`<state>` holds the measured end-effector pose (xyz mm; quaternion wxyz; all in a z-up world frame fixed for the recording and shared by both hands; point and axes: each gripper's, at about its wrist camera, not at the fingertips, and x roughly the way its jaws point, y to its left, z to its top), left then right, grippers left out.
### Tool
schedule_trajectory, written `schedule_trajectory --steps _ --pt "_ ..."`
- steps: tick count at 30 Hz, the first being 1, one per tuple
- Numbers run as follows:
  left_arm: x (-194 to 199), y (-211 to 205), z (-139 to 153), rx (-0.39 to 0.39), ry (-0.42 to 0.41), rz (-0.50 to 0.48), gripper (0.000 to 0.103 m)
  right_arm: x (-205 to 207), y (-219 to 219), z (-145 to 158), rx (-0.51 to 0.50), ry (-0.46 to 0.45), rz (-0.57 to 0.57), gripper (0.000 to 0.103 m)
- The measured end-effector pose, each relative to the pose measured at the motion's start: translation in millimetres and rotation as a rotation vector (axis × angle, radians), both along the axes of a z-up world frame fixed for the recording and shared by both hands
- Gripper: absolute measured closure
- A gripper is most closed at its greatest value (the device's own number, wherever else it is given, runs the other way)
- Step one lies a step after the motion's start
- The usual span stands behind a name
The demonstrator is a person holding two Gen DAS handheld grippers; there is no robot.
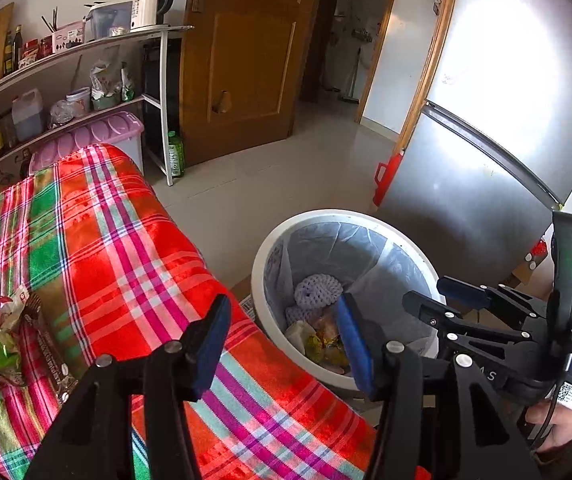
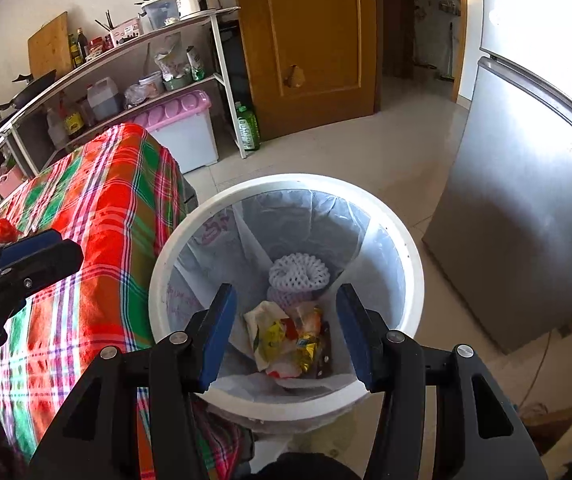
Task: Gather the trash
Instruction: 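Open the left gripper to drop the yellow bag while the right gripper releases the cup, then move both tools back over the table toward the red bag and brown wrapper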
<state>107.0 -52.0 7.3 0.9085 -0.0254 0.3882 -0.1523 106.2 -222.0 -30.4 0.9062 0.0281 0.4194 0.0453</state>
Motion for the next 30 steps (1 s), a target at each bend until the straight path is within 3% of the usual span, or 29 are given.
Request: schedule_trajectory --steps 14,30 --pt "-25.8 70.5 9.5 -0.003 -0.043 0.152 0.039 -8.7 53.6 17.3 0.037 -0.053 0.110 0.050" --pt "-69.5 174.7 16.5 0.010 -0.099 0.383 0.030 -10.4 150.4 25.9 0.042 -0.070 0.309 0.050"
